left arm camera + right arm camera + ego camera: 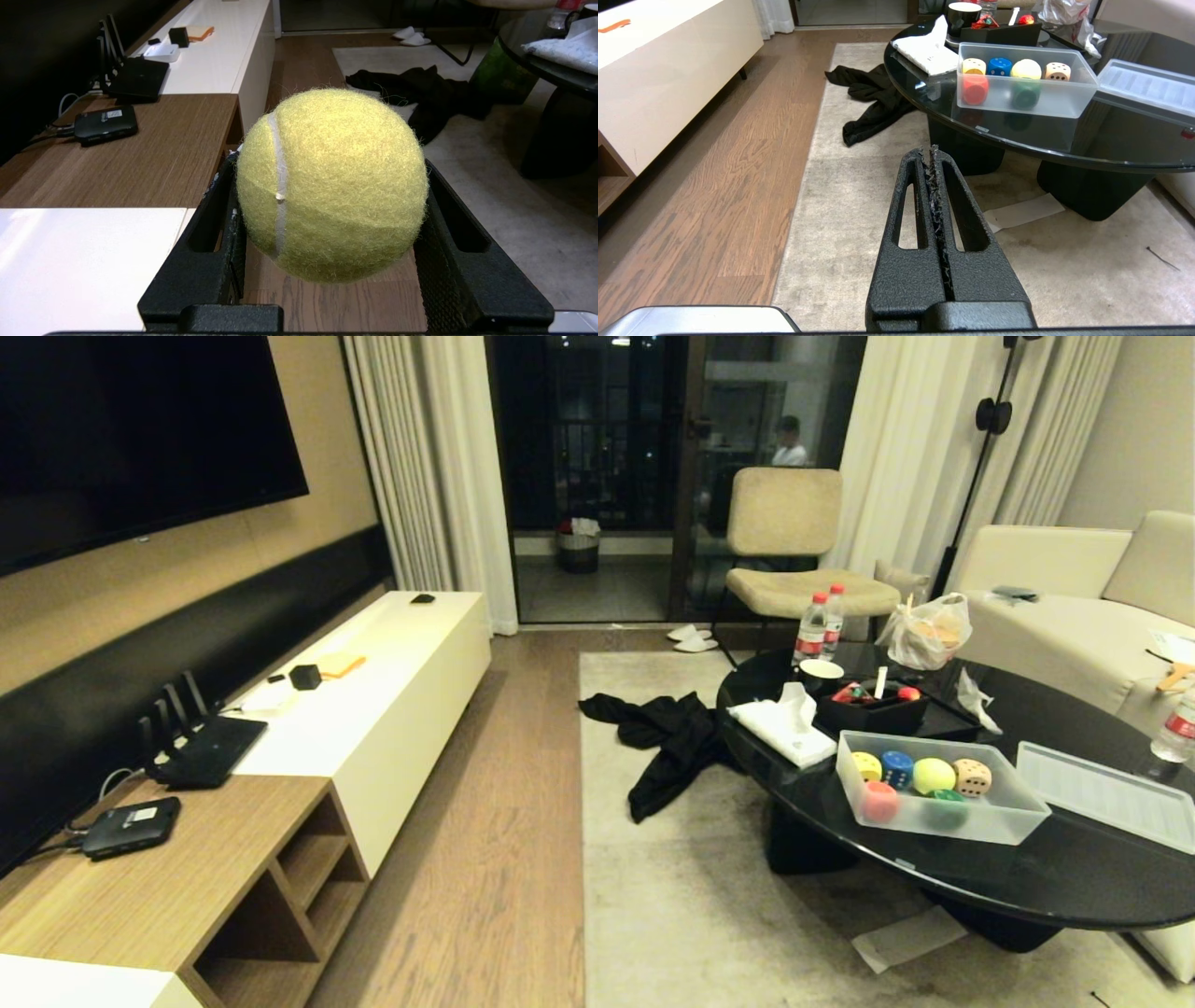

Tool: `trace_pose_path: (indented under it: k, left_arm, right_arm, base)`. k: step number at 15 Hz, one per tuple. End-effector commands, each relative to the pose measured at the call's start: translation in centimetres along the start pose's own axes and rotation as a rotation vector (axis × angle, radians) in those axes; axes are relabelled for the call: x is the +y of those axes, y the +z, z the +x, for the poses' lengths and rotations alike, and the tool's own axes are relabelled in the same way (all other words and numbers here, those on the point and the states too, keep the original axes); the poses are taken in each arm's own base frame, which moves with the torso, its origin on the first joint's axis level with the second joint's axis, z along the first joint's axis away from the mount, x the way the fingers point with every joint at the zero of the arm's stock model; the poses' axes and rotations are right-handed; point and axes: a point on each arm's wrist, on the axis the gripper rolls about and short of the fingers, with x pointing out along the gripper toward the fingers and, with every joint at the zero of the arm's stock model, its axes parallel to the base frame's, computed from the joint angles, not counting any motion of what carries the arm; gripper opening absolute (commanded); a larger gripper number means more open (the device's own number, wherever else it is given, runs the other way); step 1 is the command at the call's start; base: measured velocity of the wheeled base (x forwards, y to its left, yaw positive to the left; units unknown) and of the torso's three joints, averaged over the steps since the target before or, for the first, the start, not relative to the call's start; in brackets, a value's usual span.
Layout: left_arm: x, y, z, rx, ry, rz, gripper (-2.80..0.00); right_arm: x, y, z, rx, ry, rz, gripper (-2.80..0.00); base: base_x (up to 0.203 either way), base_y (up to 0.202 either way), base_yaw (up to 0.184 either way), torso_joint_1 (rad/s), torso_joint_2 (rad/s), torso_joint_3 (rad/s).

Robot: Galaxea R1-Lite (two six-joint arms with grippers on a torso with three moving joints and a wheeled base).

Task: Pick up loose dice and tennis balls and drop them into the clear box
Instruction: Put the ball in the box

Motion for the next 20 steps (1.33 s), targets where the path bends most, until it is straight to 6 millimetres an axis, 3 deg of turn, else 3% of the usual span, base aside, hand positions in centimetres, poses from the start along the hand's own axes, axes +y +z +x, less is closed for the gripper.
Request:
trace_pose_path:
  k: [1,20]
  left_arm:
    - [0.00,-0.04,0.02,0.003,0.001,0.000,-2.80]
    - [0.00,-0.08,0.03,0.004,0.001,0.000,-2.80]
  right_arm:
    - [0.00,-0.04,0.01,0.001,0.000,0.000,-2.80]
    - [0.00,-0.04,0.01,0.001,0.000,0.000,-2.80]
  base:
    - [0.000,0.000,0.000,0.000,0.00,0.000]
    - [0.000,0.000,0.000,0.000,0.00,0.000]
